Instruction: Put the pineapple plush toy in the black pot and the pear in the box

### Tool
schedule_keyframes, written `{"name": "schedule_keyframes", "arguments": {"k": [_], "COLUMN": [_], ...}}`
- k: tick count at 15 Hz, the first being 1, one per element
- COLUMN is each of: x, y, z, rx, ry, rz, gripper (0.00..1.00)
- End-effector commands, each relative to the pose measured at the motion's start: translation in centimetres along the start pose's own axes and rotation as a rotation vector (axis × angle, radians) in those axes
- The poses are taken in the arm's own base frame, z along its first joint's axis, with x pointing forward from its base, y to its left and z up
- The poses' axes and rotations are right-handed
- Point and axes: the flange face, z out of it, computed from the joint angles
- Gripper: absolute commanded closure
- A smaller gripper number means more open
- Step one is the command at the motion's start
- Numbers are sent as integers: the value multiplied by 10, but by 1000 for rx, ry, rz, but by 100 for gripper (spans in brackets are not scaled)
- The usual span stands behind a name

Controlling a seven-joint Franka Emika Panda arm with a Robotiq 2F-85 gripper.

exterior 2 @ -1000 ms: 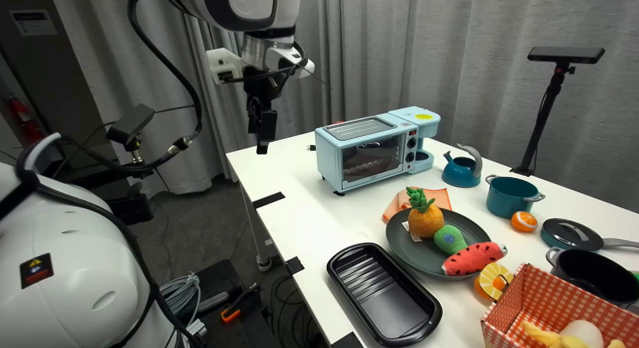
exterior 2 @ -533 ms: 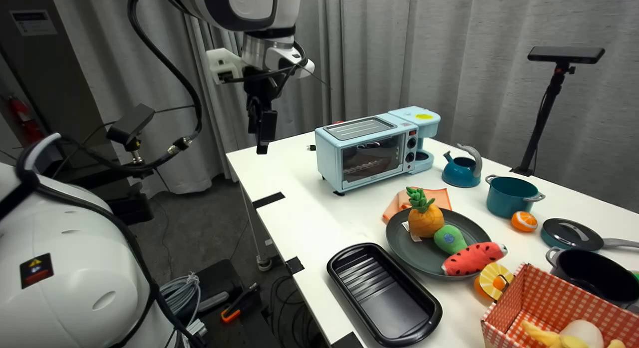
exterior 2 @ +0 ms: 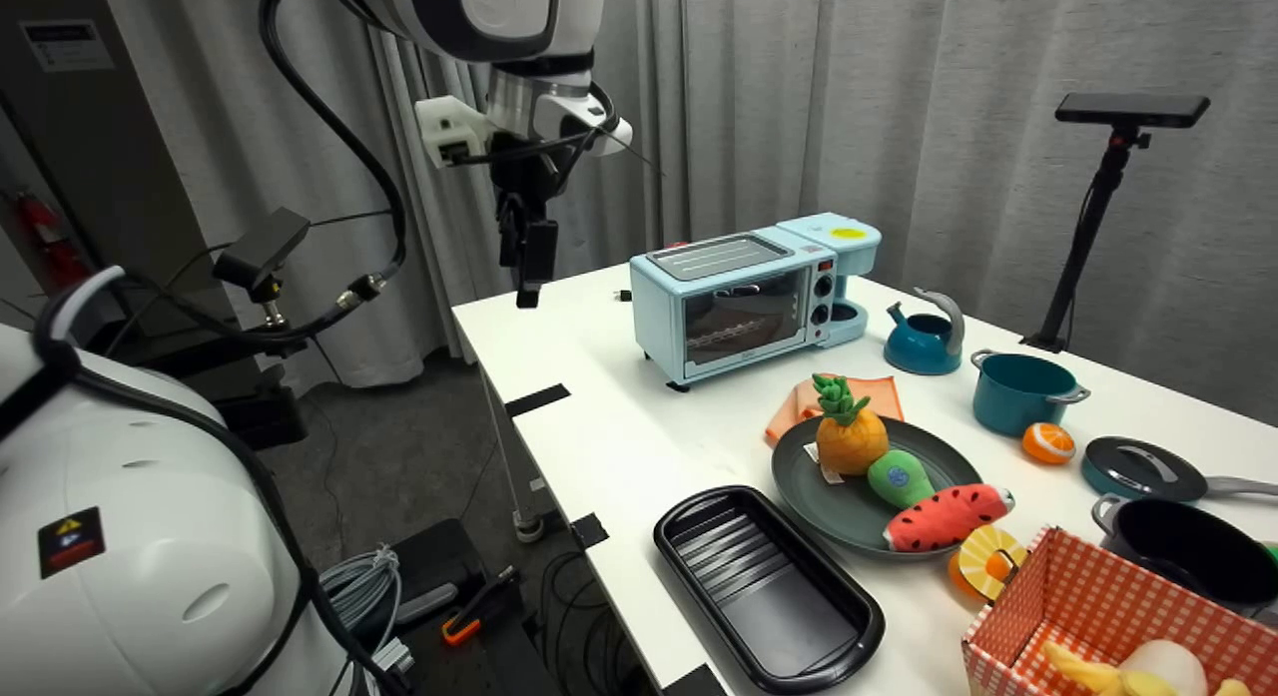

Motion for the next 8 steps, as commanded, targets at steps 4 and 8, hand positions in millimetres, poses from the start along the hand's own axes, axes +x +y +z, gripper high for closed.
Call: {"name": "schedule_keyframes", "arguments": {"k": [4, 8], "x": [45, 82], "y": [22, 38], "z": [-47, -74], "rx": [-13, -47], "ry": [82, 151], "rz": [48, 58], "gripper": [0, 0]}}
